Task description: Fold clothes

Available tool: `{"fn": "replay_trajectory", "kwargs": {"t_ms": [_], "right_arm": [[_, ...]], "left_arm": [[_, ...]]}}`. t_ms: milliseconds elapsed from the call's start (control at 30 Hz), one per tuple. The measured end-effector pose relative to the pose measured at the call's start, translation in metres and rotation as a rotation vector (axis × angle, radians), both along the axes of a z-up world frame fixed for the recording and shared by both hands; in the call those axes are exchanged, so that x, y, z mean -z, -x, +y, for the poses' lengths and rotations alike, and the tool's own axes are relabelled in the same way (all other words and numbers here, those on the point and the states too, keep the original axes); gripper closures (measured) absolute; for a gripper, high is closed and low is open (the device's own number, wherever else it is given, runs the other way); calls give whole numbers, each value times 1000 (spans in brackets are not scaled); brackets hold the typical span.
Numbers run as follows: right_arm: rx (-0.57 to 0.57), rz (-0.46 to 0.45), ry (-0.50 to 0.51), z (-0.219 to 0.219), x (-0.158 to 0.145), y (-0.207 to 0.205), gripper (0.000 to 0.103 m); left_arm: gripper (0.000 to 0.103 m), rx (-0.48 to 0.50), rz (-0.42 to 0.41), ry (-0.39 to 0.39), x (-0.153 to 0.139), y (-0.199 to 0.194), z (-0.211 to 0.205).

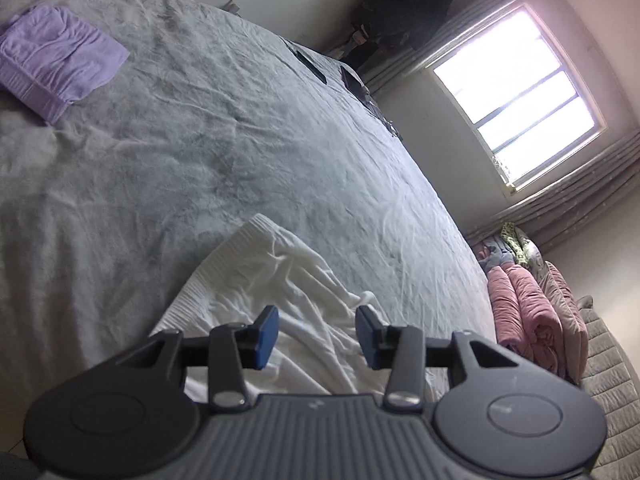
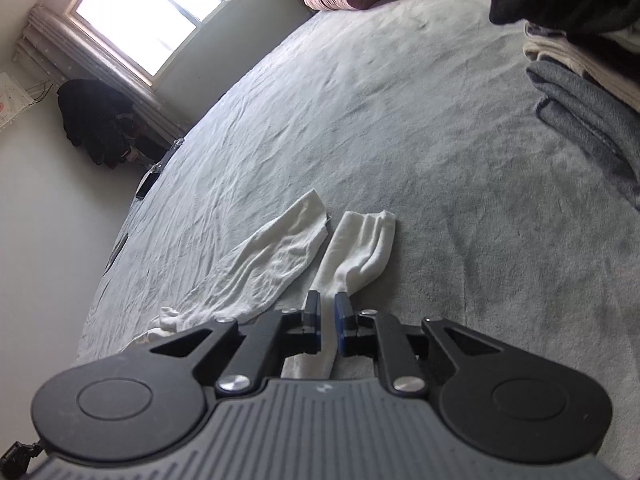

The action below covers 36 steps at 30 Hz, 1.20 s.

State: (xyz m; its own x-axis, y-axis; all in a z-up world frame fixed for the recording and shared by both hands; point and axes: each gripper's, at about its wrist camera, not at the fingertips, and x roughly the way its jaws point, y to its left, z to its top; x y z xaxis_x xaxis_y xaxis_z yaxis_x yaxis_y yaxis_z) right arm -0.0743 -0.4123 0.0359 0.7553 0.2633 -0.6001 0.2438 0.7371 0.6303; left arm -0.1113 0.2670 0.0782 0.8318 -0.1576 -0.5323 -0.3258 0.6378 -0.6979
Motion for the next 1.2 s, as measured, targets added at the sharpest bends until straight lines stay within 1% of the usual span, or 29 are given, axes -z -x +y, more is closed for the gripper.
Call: {"fn": "replay_trajectory", "kwargs": {"t_ms": [100,167,233,333,367,400,433,467,500,533,567,600,633,667,700,733,767,800,833,867,933,967,1000,1067,1133,1167,1200], "right_arm": [[-18,34,7,1,6,-4,88],[-10,57,-16,0,12,-8,87],[-8,61,-23,1,14,-10,87],[-17,51,-21,4,14,-14,86],[-16,51,-17,5,14,-15,84],[-16,49,-19,5,14,-15,68],[-17,47,-21,6,14,-15,54],[-22,43,-15,7,13,-15,51],[-29,40,-8,9,12,-16,50],[-35,39,14,12,11,-17,50],[-41,40,40,15,11,-17,50],[-46,41,66,18,11,-17,54],[-48,44,89,20,11,-17,65],[-53,47,96,20,12,-17,73],[-59,51,100,20,13,-18,92],[-62,48,110,21,13,-17,98],[-64,44,120,22,13,-17,98],[-63,32,157,24,9,-15,98],[-59,13,189,25,5,-10,98],[-55,-10,199,25,1,-6,98],[-46,-45,214,26,-7,1,99],[-38,-50,223,26,-9,4,99],[-31,-49,217,26,-11,5,99],[-19,-45,204,26,-13,6,99],[-4,-55,188,25,-16,12,99],[3,-60,181,25,-18,15,99],[10,-65,173,25,-19,18,99]], "left_arm": [[60,-60,44,54,17,6,15],[60,-77,74,64,28,9,19],[60,-85,105,82,36,16,24],[58,-108,112,131,43,26,30],[57,-110,105,129,43,29,30],[55,-111,99,124,42,32,30],[54,-105,94,115,41,33,29],[51,-98,93,105,40,33,27],[49,-89,96,96,41,33,25],[48,-77,108,90,43,32,22],[48,-70,120,83,44,32,19],[48,-72,130,73,46,31,17],[48,-74,137,60,46,31,14],[48,-76,144,47,47,31,12],[48,-78,151,34,48,30,10],[48,-79,158,24,48,30,8],[48,-81,165,20,48,29,7],[48,-90,175,20,48,30,5],[48,-99,180,17,46,31,3],[48,-105,180,8,43,32,1],[47,-93,171,-41,41,31,-4],[44,-86,171,-66,40,29,-6],[43,-81,177,-80,41,27,-8],[43,-85,204,-56,51,24,-6],[45,-100,185,-40,55,26,-4],[46,-103,179,-44,56,26,-5],[53,-102,174,-52,56,25,-5]]}}
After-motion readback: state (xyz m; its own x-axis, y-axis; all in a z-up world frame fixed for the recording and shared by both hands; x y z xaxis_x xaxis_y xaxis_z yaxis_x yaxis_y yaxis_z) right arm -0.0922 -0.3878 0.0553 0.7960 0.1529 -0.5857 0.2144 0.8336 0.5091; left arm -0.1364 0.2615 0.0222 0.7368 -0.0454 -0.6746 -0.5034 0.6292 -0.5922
